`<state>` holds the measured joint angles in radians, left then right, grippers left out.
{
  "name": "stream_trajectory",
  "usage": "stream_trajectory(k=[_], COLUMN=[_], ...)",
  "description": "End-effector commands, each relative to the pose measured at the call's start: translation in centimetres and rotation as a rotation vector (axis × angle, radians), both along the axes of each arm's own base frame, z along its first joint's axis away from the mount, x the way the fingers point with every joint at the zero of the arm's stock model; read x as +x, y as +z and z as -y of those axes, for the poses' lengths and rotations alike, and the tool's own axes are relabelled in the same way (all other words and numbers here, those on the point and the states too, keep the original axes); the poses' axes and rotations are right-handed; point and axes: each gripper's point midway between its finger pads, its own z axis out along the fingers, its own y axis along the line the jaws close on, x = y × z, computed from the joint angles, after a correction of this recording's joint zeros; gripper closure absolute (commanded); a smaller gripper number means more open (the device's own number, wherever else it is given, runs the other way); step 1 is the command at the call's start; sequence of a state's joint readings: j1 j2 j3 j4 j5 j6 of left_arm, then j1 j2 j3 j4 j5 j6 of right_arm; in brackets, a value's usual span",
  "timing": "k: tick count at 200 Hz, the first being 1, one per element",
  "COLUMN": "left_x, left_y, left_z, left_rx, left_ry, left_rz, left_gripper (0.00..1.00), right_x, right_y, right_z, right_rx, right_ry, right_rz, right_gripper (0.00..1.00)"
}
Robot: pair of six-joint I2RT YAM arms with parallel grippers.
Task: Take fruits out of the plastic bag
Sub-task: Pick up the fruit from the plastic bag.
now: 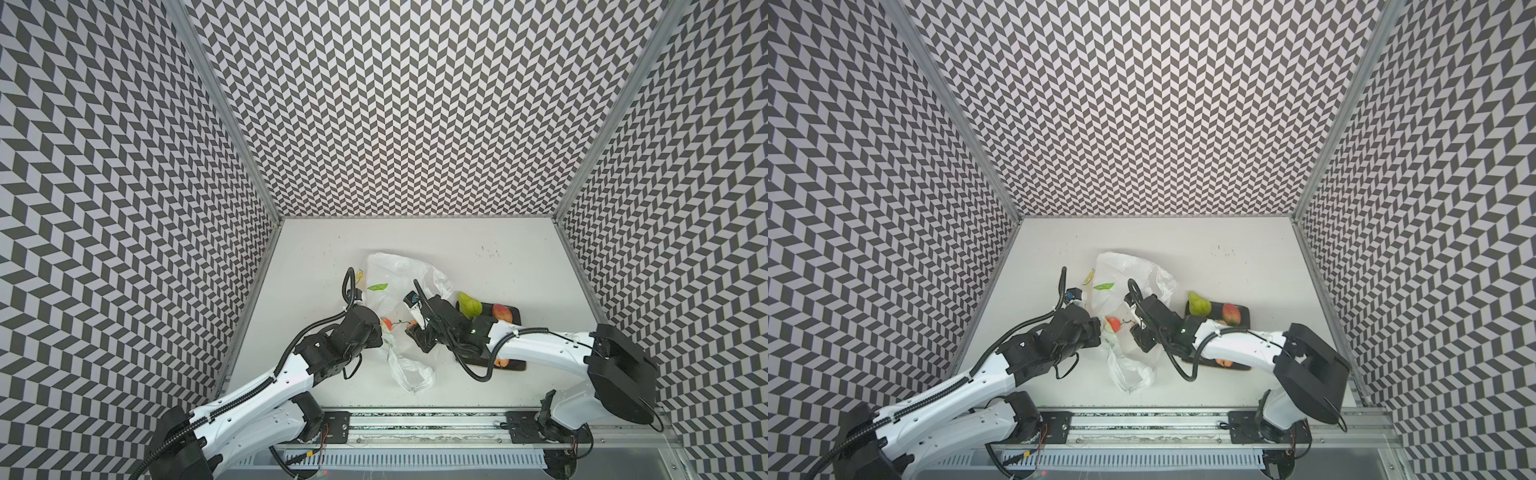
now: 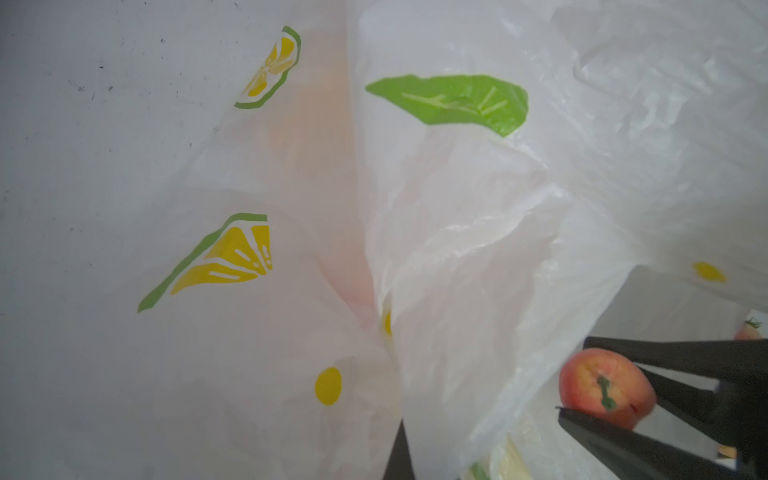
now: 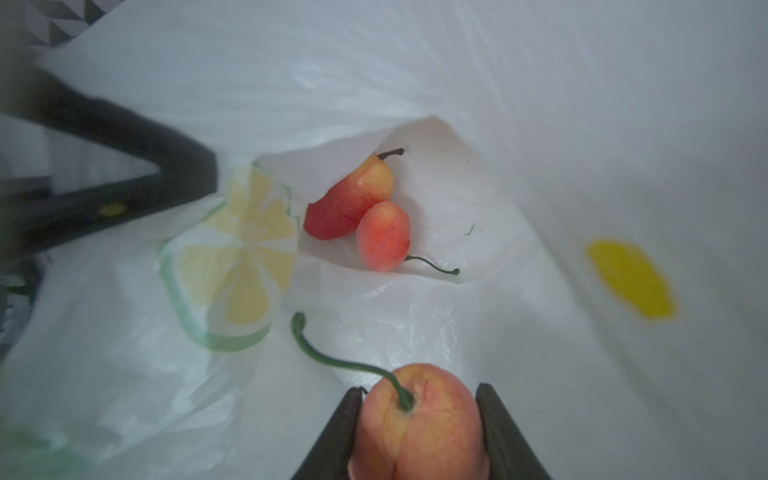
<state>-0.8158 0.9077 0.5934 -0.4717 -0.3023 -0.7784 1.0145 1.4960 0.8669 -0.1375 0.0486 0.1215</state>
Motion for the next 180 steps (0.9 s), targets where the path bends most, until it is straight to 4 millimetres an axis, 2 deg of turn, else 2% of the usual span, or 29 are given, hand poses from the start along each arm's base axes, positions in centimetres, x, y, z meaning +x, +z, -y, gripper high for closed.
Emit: stream_trajectory(k=[1,42,65,91,111,140,165,180], left_x=[1.0,1.2,1.5,1.7,1.8,1.9,2.0,2.0], left_y=[2.2,2.6,2.8,2.9,2.9,2.6,2.2,2.0], left_z=[0.2,0.5,0.6,0.6,0.7,0.6,0.6,0.5], left_rx=[-0.045,-0.051,-0.054,-0.051,-0.057,-0.061,-0.055,-0.049], left_ry=[0.029,0.025,0.027,0.031,0.033,0.039,0.043,0.044], left_rz=[0.059,0.069,0.077,0.082,0.087,0.087,0.081,0.077], left_gripper=[1.00,1.00,1.00,1.00,1.00,1.00,1.00,1.00], right_x=[-1.5,-4.1,-5.0,-5.4,-5.1,-4.1,-3.8,-3.3], right_y=[1.8,2.7,4.5,6.5,8.3,10.4,10.2,9.3], right_z=[-1.3,-1.1,-0.7,0.9,3.0,7.2,10.5,12.2], right_rx=[0.061,0.073,0.122,0.150,0.163,0.216,0.260,0.259], right_ry=[0.132,0.241,0.266,0.221,0.119,-0.142,-0.373,-0.488], right_rz=[0.049,0.079,0.113,0.116,0.114,0.070,-0.039,-0.094], right_gripper=[0.63,0.64,0.64,0.65,0.67,0.71,0.72,0.73])
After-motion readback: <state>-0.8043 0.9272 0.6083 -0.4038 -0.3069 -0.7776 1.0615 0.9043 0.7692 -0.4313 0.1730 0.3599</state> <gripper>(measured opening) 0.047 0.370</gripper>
